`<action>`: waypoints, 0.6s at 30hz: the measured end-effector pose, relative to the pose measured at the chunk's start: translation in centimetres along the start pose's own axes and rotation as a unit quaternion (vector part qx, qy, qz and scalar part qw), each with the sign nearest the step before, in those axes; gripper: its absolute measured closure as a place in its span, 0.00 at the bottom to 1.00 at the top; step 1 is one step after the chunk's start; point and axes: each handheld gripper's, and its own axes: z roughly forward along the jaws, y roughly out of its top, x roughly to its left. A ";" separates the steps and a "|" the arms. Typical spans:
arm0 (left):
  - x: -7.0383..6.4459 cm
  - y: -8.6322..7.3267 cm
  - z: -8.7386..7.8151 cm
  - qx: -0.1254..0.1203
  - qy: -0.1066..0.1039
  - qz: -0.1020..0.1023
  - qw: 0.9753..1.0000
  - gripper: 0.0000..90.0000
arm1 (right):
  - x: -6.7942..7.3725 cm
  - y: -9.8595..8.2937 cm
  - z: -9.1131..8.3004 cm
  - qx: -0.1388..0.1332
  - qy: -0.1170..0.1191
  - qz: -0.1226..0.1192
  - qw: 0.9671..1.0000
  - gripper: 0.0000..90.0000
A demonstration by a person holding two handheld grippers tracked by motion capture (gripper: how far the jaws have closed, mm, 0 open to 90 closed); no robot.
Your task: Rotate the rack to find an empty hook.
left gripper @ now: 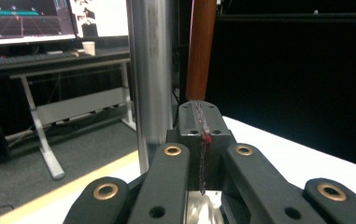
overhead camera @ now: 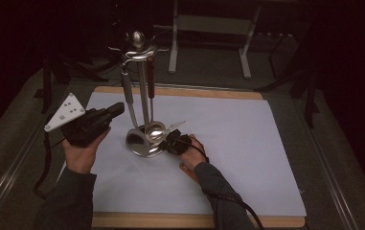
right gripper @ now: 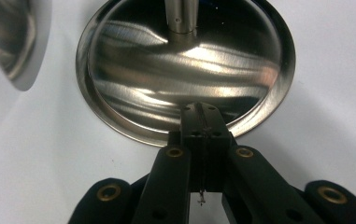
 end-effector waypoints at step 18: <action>-0.4 7.3 1.2 -0.047 0.040 0.034 0.998 1.00 | -0.3 0.0 0.0 -0.001 0.007 0.008 1.000 1.00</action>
